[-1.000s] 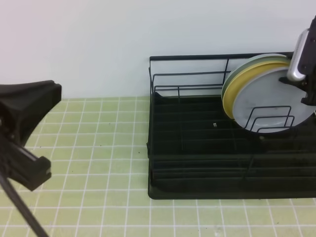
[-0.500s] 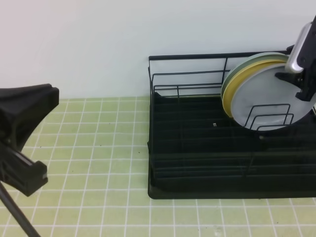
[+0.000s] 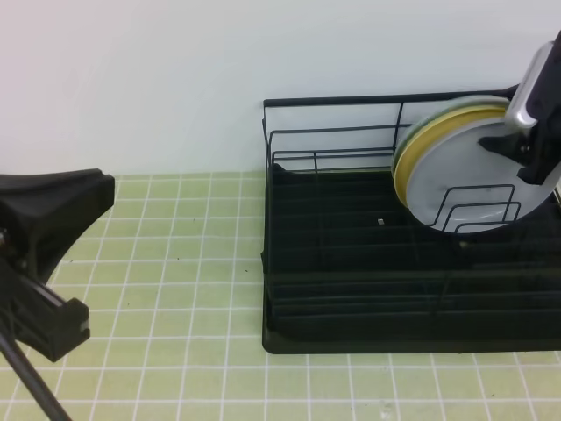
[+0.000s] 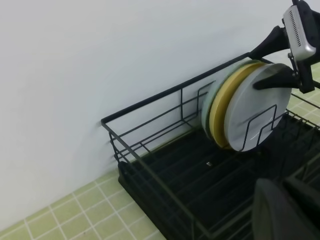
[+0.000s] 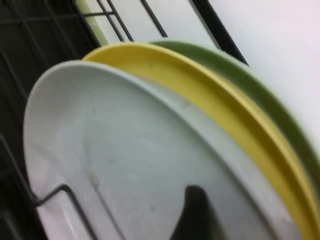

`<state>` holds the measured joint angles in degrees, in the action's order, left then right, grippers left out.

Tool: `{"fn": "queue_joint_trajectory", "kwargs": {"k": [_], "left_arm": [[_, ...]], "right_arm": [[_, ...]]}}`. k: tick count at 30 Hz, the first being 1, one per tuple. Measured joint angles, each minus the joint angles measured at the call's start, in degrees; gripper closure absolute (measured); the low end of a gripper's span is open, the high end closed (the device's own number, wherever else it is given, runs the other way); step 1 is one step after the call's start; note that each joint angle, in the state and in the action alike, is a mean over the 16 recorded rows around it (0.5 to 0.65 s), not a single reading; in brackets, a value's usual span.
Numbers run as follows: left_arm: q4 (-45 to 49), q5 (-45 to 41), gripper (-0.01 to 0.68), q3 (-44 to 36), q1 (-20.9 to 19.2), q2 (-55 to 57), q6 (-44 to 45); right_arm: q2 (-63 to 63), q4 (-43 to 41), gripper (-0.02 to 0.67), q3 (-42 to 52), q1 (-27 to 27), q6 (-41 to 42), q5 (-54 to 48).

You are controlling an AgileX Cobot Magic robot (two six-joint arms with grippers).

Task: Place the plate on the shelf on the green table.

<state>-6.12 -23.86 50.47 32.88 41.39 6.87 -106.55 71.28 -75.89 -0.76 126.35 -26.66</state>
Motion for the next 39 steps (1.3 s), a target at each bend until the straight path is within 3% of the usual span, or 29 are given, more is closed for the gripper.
{"fn": "queue_joint_trajectory", "kwargs": {"k": [8, 39], "left_arm": [[0.0, -0.3, 0.674, 0.0, 0.0, 0.0, 0.0], [-1.1, -2.0, 0.674, 0.0, 0.0, 0.0, 0.8]], "right_arm": [[0.0, 1.3, 0.058, 0.0, 0.0, -0.4, -1.7], [2.9, -1.4, 0.056, 0.0, 0.0, -4.1, -2.1]]}}
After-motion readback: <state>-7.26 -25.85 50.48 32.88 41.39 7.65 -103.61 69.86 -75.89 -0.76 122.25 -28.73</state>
